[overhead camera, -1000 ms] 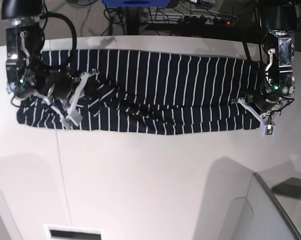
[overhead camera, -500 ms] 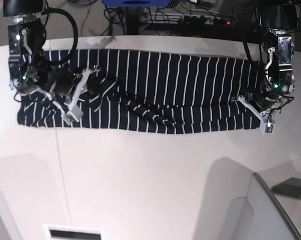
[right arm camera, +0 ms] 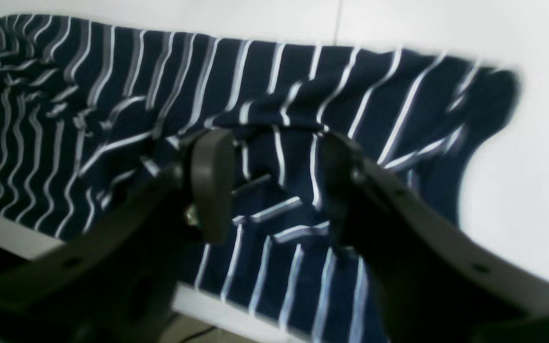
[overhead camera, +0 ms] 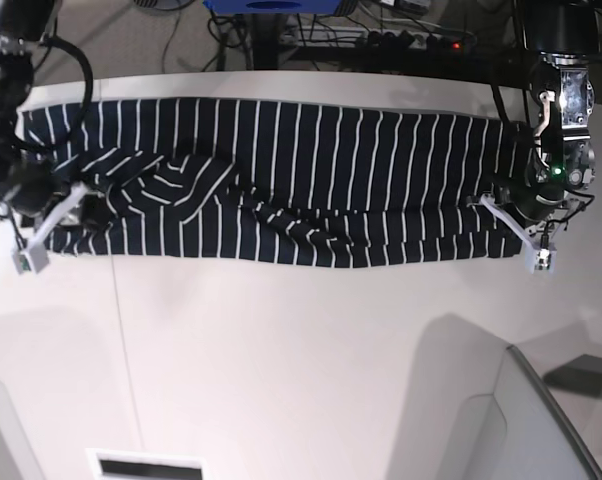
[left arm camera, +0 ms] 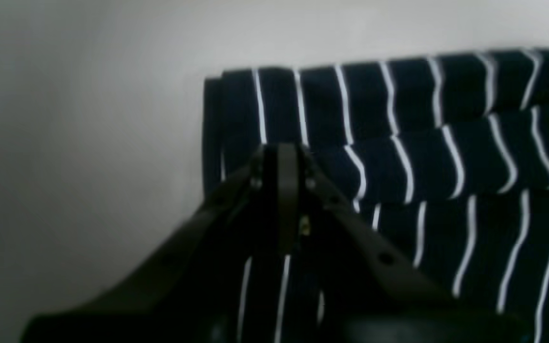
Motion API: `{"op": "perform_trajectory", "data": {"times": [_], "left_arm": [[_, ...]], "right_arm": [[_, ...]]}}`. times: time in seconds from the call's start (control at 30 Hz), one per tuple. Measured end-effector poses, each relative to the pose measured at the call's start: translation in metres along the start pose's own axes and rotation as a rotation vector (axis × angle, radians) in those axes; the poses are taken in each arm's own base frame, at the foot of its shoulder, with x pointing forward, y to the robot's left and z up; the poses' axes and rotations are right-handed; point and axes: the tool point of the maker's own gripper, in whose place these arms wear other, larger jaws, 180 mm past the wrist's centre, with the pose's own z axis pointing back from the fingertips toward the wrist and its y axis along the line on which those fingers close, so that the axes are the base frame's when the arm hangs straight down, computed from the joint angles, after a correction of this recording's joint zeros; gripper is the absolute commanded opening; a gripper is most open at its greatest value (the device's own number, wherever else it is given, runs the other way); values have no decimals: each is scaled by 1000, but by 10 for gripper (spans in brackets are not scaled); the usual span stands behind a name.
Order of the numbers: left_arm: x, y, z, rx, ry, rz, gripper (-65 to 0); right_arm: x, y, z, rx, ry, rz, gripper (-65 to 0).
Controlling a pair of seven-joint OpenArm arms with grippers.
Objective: Layout the t-shirt on the table in an organized manner, then fold the t-shirt properly
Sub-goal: 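Grasp the strip's two ends with both grippers and pull it taut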
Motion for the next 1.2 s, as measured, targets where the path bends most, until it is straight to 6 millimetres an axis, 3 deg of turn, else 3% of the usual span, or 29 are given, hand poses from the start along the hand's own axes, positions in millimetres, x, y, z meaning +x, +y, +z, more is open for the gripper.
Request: {"op": "perform_trajectory", "data": {"times": [0.1, 0.3, 0.53, 0.77, 0.97, 1.1, 1.2], "left_arm": [[-2, 0, -1, 0, 9, -1, -650], [-10, 0, -3, -1, 27, 0, -650], [-29, 9, -8, 47, 84, -49, -650], [-23, 3, -7, 38, 67, -48, -650], [1, -2, 0, 32, -1, -59, -650], [-4, -5, 0, 27, 11, -56, -650], [-11, -5, 1, 27, 23, -61, -650]], "right_arm": [[0, -22, -24, -1, -8, -97, -629], [-30, -70, -45, -47, 30, -249, -620], [-41, -117, -33, -136, 32, -298, -621], [-39, -115, -29, -188, 68, -174, -627], [-2, -90, -3, -183, -55, -18, -627], [14, -78, 5, -181, -103, 28, -624], [7, -76, 3, -178, -59, 25, -624]]}}
